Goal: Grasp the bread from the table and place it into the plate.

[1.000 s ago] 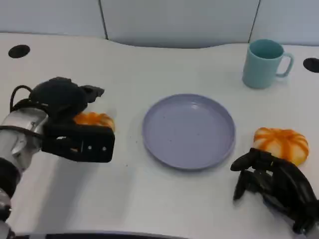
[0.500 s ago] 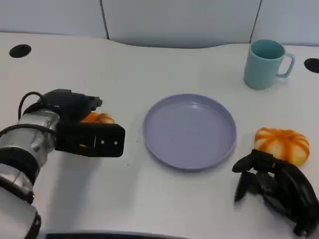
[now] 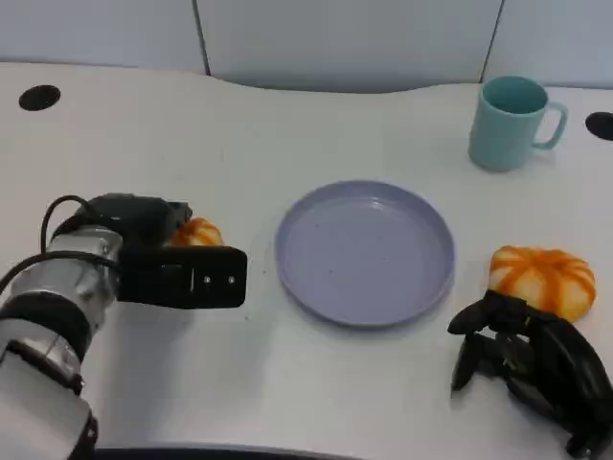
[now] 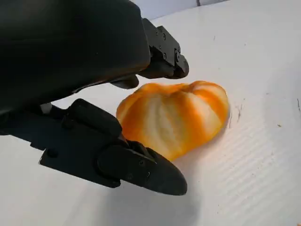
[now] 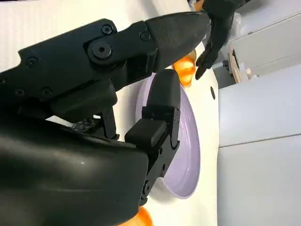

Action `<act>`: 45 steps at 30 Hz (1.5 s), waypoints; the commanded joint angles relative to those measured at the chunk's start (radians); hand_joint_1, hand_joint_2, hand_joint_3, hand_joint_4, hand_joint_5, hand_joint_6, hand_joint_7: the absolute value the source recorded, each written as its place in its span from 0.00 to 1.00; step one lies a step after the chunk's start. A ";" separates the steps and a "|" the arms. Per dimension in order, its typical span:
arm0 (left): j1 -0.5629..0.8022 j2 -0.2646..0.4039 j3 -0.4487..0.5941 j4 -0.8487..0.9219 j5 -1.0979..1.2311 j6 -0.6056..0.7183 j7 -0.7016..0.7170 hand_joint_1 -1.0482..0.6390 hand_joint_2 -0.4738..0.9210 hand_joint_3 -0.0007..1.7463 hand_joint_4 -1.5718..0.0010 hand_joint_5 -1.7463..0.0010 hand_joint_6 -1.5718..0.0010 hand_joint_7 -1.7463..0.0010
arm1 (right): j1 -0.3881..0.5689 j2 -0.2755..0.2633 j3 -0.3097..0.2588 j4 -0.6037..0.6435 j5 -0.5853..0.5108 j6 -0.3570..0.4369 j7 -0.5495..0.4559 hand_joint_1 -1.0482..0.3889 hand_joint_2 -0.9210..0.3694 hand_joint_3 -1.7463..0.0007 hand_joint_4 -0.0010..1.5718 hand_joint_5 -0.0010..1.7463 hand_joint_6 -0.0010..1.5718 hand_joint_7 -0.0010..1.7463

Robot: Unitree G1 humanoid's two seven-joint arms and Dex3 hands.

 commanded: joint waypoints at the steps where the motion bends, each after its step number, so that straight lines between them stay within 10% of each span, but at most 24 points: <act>1: 0.016 -0.003 -0.004 0.015 -0.013 0.010 -0.001 0.14 0.96 0.00 1.00 0.74 0.87 1.00 | 0.041 -0.007 0.007 0.006 -0.004 0.038 -0.008 0.35 0.00 0.94 0.42 0.89 0.47 0.58; 18: 0.049 -0.044 -0.032 0.041 -0.023 0.089 0.003 0.17 0.92 0.00 0.89 0.78 0.82 0.99 | 0.068 -0.019 0.027 -0.043 -0.020 0.041 -0.036 0.33 0.00 0.92 0.40 0.91 0.46 0.59; 22: 0.066 -0.034 -0.049 0.046 -0.008 0.074 0.067 0.23 0.90 0.00 0.88 0.26 0.78 0.48 | 0.065 -0.019 0.023 -0.037 -0.005 0.045 -0.021 0.33 0.00 0.92 0.39 0.91 0.46 0.60; 29: 0.084 -0.034 -0.044 0.046 -0.017 0.066 0.151 0.26 0.90 0.00 0.85 0.17 0.78 0.38 | 0.058 -0.020 0.017 -0.023 0.002 0.046 -0.015 0.32 0.00 0.93 0.40 0.92 0.46 0.61; 30: 0.099 -0.034 -0.031 0.044 -0.028 0.058 0.208 0.38 0.91 0.00 0.65 0.07 0.67 0.16 | 0.054 -0.019 0.013 -0.015 0.006 0.048 -0.013 0.32 0.00 0.93 0.40 0.92 0.46 0.60; 32: 0.116 -0.036 -0.011 0.043 -0.045 0.053 0.272 0.45 0.94 0.02 0.55 0.01 0.66 0.03 | 0.046 -0.018 0.008 0.002 0.012 0.048 -0.008 0.32 0.00 0.94 0.40 0.92 0.46 0.60; 45: 0.092 0.004 0.108 0.018 -0.158 -0.072 0.269 0.49 0.94 0.10 0.49 0.00 0.60 0.00 | 0.048 -0.012 0.016 0.003 -0.003 0.034 -0.029 0.34 0.00 0.94 0.40 0.92 0.47 0.60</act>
